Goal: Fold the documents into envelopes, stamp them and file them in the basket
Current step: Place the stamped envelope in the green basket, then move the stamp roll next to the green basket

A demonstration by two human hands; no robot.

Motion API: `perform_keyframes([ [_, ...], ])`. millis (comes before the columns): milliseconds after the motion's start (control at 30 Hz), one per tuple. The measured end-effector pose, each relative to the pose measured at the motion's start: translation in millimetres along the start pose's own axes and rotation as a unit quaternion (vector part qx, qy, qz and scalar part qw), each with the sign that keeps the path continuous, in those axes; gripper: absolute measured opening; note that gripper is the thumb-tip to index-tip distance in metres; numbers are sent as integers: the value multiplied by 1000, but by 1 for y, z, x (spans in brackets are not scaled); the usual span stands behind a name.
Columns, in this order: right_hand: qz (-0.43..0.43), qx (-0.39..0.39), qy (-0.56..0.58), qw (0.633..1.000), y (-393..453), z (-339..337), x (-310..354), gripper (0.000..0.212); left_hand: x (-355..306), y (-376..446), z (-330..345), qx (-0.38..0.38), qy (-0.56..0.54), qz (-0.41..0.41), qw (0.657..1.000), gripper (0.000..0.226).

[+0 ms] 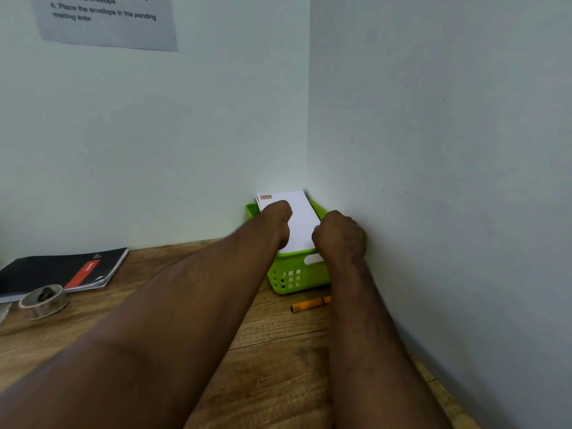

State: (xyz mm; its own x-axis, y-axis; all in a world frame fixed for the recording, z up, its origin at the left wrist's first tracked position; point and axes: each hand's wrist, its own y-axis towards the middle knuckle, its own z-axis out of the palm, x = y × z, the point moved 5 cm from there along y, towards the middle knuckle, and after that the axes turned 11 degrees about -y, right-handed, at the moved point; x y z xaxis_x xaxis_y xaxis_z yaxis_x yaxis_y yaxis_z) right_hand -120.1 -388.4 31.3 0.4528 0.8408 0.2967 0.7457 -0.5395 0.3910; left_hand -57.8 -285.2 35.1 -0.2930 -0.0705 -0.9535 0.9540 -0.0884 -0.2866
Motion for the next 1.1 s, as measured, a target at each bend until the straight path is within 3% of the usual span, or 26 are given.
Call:
perform_keyframes([
  [167,0,2,7,1000,0,0,-2,20,4,0,-3,13,0,-23,1000,38],
  [267,4,-1,16,1000,0,-1,-2,20,-2,-2,-3,38,12,15,999,31],
  [433,31,-54,62,996,0,-6,-4,24,-26,-13,-13,121,-171,20,978,14],
  [500,19,-93,69,993,1,-11,-2,30,-31,-21,-39,159,-248,32,955,17],
  [567,-10,-135,71,988,-2,-17,8,33,-29,-27,-81,153,-250,83,952,31],
  [633,-57,-176,93,978,-11,-23,29,31,-15,-32,-138,100,-179,154,966,48],
  [733,-178,-176,155,956,-38,-20,85,29,9,-47,-224,-2,62,227,972,60],
  [833,-309,-105,208,922,-89,-2,150,32,21,-71,-297,-77,315,285,902,63],
  [900,-372,-41,209,904,-126,10,188,32,24,-87,-339,-130,383,331,853,62],
  [1000,-435,63,208,874,-176,29,241,34,33,-98,-397,-204,421,306,829,64],
  [1100,-430,157,208,865,-201,56,291,55,44,-96,-426,-211,483,232,817,70],
])
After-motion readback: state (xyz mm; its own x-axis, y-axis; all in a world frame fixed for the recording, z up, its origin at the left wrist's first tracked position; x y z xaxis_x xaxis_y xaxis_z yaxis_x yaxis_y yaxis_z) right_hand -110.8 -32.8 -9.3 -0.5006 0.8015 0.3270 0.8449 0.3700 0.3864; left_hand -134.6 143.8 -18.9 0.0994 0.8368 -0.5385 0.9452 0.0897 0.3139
